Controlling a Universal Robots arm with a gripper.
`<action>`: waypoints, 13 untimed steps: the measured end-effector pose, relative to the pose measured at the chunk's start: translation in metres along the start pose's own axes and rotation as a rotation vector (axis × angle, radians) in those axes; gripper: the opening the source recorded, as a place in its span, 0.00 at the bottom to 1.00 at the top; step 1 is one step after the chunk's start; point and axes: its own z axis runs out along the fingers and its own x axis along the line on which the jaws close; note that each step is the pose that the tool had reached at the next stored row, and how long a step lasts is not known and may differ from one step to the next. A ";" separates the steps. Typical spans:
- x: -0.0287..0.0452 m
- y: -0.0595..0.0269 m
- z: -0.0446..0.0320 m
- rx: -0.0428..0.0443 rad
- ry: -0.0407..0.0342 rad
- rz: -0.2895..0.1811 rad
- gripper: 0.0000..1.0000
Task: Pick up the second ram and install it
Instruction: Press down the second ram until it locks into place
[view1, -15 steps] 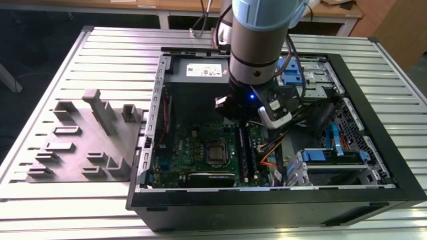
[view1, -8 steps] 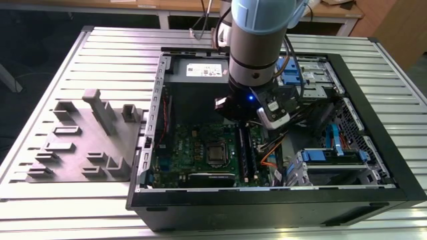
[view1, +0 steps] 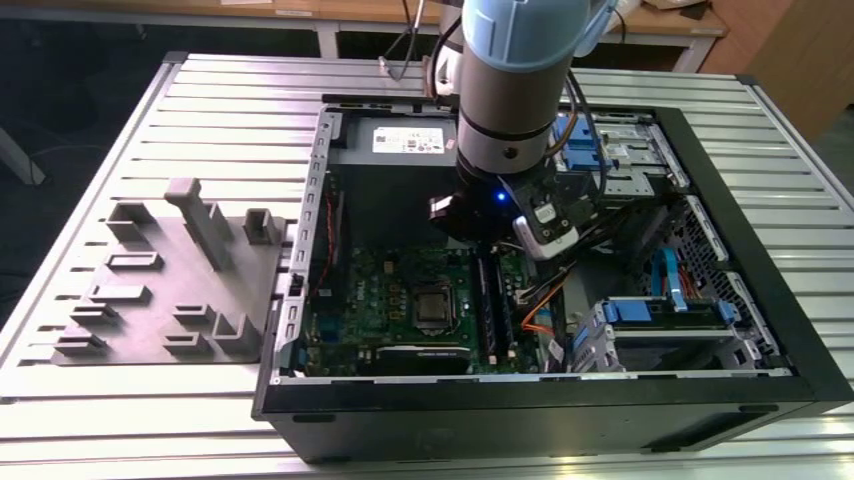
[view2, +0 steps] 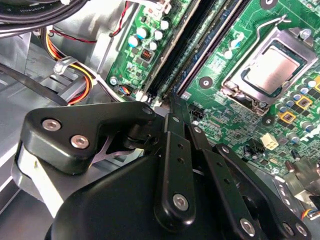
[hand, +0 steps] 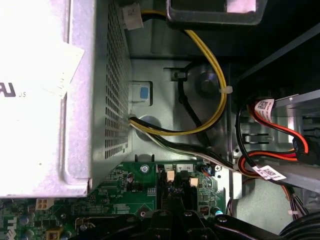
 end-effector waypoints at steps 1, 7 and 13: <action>0.0000 0.0000 0.0000 -0.0001 0.0000 0.000 0.07; 0.0001 -0.0001 0.0012 0.0002 0.0001 0.000 0.07; 0.0002 -0.0002 0.0024 0.0001 0.0000 0.000 0.07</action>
